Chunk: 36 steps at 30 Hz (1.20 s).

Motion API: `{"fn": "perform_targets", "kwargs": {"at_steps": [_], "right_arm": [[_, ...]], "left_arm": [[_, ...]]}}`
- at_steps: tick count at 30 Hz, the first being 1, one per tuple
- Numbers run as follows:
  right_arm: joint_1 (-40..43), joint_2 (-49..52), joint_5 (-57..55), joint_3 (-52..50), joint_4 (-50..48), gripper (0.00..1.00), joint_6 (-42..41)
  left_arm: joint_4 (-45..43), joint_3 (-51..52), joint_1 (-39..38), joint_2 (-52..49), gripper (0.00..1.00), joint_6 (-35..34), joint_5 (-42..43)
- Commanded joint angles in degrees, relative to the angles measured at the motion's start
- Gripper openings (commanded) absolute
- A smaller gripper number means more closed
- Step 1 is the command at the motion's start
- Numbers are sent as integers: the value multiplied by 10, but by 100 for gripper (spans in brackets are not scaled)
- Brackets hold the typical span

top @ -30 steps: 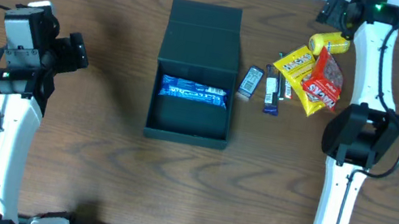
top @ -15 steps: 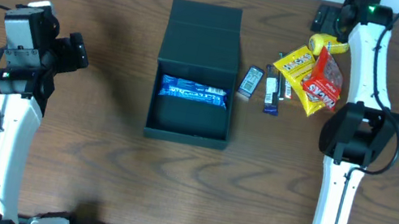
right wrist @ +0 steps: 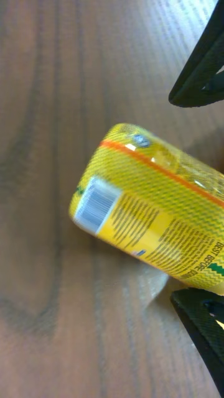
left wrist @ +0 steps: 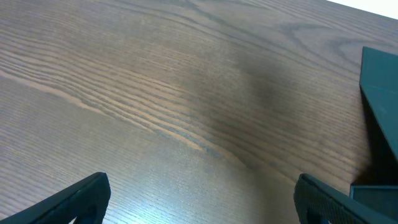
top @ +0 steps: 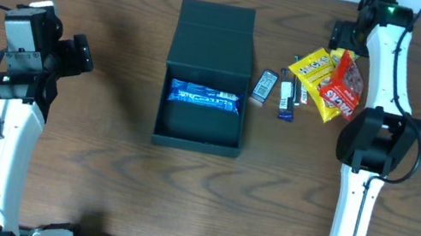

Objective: Pack container
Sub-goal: 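Grasp the yellow bottle with the right gripper and lift it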

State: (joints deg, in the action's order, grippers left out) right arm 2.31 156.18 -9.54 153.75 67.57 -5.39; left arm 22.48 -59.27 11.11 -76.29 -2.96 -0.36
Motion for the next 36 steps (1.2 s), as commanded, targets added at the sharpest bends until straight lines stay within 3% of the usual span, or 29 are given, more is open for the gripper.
{"fn": "perform_targets", "kwargs": {"at_steps": [1, 8, 10, 14, 17, 36], "right_arm": [[0, 5, -32, 9, 17, 93, 3], [3, 5, -42, 9, 28, 95, 3], [3, 5, -42, 9, 18, 92, 3], [3, 5, -42, 9, -2, 73, -1], [3, 5, -42, 9, -7, 67, -10], [-16, -28, -40, 43, -7, 54, -10]], "left_arm": [[0, -14, 2, -1, 96, 0, 0], [0, -14, 2, -1, 95, 0, 0], [1, -14, 2, -1, 95, 0, 0], [5, -14, 2, -1, 95, 0, 0], [9, -14, 2, -1, 95, 0, 0], [8, -14, 2, -1, 96, 0, 0]]}}
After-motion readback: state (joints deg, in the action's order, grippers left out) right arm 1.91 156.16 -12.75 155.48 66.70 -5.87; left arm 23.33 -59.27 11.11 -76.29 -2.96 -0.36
